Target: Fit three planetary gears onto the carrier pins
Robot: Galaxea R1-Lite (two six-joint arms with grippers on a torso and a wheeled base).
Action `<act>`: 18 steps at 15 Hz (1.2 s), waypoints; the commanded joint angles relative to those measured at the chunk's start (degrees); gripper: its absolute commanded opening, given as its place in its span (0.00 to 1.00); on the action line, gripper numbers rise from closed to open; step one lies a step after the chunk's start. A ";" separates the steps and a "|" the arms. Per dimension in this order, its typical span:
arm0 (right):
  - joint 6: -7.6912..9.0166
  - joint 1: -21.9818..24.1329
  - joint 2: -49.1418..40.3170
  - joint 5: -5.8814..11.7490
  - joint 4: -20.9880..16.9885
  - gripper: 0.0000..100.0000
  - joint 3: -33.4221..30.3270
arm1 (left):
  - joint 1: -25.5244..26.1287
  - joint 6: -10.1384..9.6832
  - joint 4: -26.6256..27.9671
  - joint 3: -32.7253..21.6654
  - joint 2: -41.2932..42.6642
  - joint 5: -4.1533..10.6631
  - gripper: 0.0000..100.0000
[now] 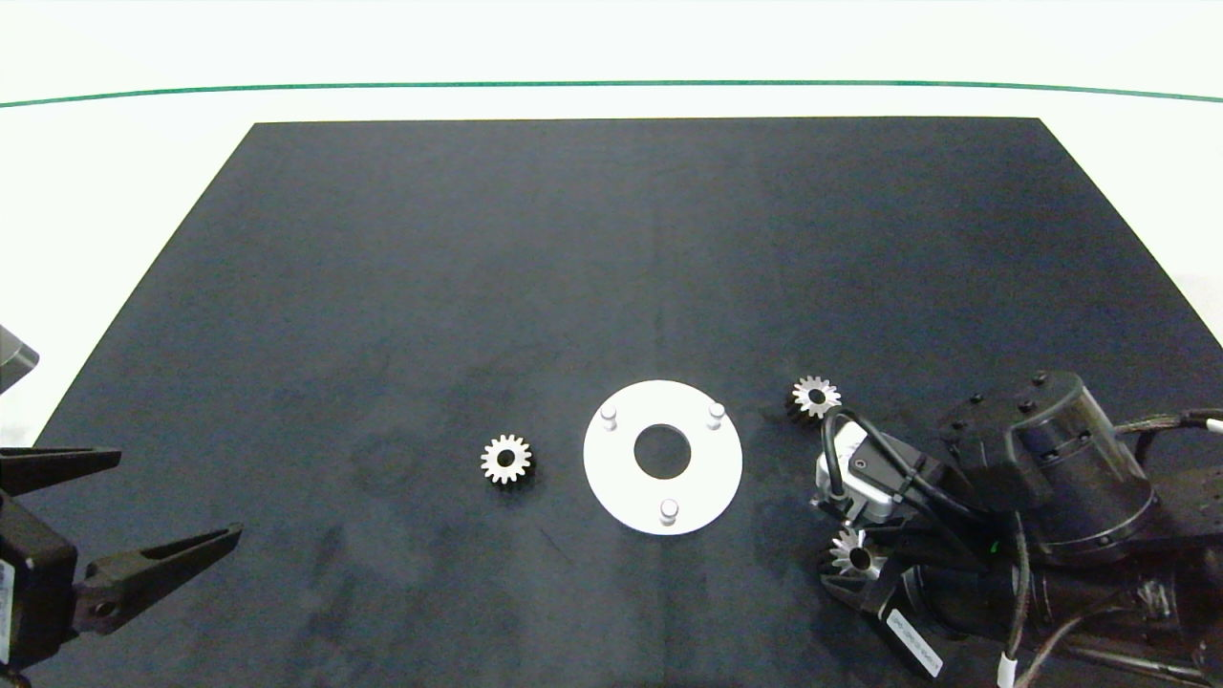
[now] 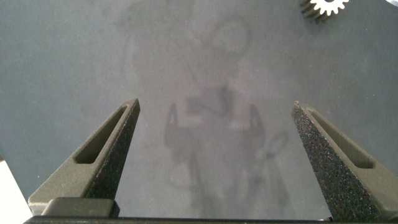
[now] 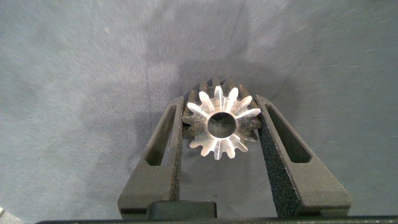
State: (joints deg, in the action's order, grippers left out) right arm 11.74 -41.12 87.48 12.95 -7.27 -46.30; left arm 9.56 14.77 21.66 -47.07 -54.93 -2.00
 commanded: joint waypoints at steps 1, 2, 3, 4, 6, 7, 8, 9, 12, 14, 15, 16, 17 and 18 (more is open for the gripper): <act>0.13 -0.54 -2.58 0.15 -0.29 0.01 -0.11 | -0.07 0.08 0.13 -0.31 0.26 0.07 1.00; 0.13 -1.33 -2.93 0.06 -1.52 0.01 -0.19 | -0.15 0.08 0.13 -0.66 0.26 0.15 1.00; 0.04 -2.04 -3.19 0.06 -2.40 0.01 -0.37 | -0.15 0.08 0.13 -0.83 0.26 0.15 1.00; 0.04 -2.39 -3.10 0.06 -2.58 0.01 -0.72 | -0.15 0.08 0.13 -0.83 0.35 0.15 1.00; 0.13 -2.56 -2.14 0.15 -4.07 0.01 -5.91 | -0.33 0.08 0.13 -1.18 0.70 0.24 1.00; 0.21 -3.00 -1.35 0.15 -7.59 0.01 -9.77 | -0.42 0.08 0.13 -1.45 1.14 0.24 1.00; 0.39 -3.35 -0.47 0.15 -11.46 0.01 -14.17 | -0.42 0.08 0.22 -2.15 1.49 0.33 1.00; 0.48 -3.44 -0.03 0.06 -12.69 0.01 -15.84 | -0.50 0.08 0.31 -2.41 1.67 0.33 1.00; 1.09 -5.64 4.89 0.15 -18.66 0.01 -26.21 | -0.42 0.08 3.74 -4.70 3.51 0.33 1.00; 1.27 -7.40 8.06 0.33 -22.44 0.01 -31.04 | -0.42 0.08 4.35 -5.40 4.31 0.33 1.00; 1.62 -8.10 9.38 0.33 -24.38 0.01 -32.89 | -0.50 0.08 4.35 -5.49 4.31 0.33 1.00; 1.71 -8.72 10.78 0.50 -25.08 0.01 -34.12 | -0.42 0.08 4.35 -5.49 4.22 0.33 1.00; 1.80 -9.15 12.01 0.50 -25.25 0.01 -35.26 | -0.42 0.08 4.35 -5.31 4.13 0.33 1.00; 1.80 -9.42 13.16 0.59 -25.34 0.01 -36.23 | -0.24 0.08 4.35 -5.23 4.22 0.33 1.00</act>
State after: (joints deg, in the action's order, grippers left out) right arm 13.47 -49.86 97.74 13.42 -32.29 -81.07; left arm 9.23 14.77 25.91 -52.40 -50.82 -1.67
